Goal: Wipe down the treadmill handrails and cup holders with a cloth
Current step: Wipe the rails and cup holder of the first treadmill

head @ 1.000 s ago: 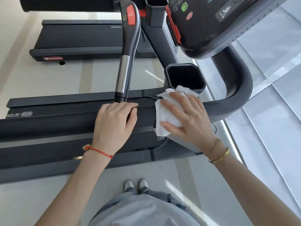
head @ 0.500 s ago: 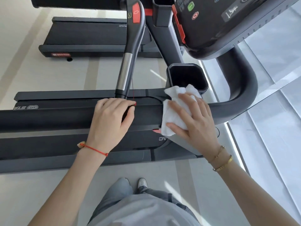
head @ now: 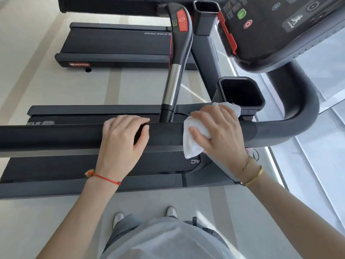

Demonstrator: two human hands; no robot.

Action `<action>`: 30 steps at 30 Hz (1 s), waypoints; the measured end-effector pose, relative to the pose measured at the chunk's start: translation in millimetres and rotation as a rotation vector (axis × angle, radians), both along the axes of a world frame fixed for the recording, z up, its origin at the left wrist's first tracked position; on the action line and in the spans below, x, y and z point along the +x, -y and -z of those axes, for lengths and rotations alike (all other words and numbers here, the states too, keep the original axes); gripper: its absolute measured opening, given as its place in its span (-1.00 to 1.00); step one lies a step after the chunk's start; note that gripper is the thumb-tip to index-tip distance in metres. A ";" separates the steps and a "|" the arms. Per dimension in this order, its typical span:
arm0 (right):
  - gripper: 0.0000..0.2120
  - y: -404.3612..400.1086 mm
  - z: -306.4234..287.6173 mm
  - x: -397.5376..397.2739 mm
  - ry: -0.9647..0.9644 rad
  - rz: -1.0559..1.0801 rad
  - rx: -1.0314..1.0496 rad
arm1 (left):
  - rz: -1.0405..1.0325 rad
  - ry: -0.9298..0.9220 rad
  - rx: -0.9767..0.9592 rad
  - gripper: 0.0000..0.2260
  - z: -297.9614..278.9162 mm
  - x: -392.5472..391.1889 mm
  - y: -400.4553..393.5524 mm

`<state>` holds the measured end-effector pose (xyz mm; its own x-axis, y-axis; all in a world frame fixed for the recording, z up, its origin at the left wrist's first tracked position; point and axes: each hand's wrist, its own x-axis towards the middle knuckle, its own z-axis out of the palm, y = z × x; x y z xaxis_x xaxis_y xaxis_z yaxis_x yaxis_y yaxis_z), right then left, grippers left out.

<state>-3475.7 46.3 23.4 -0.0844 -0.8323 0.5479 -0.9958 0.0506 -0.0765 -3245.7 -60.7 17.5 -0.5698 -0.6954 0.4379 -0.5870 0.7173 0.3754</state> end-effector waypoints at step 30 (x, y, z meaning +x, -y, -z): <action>-0.66 121.9 0.3 244.1 0.030 0.132 0.097 | -0.025 0.002 0.006 -0.79 -0.7 250.5 138.6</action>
<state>-3231.7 -75.6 23.1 -0.2121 -0.8616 0.4612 -0.9772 0.1899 -0.0947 -2995.2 -199.3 18.2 -0.5530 -0.7119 0.4329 -0.6052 0.7003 0.3786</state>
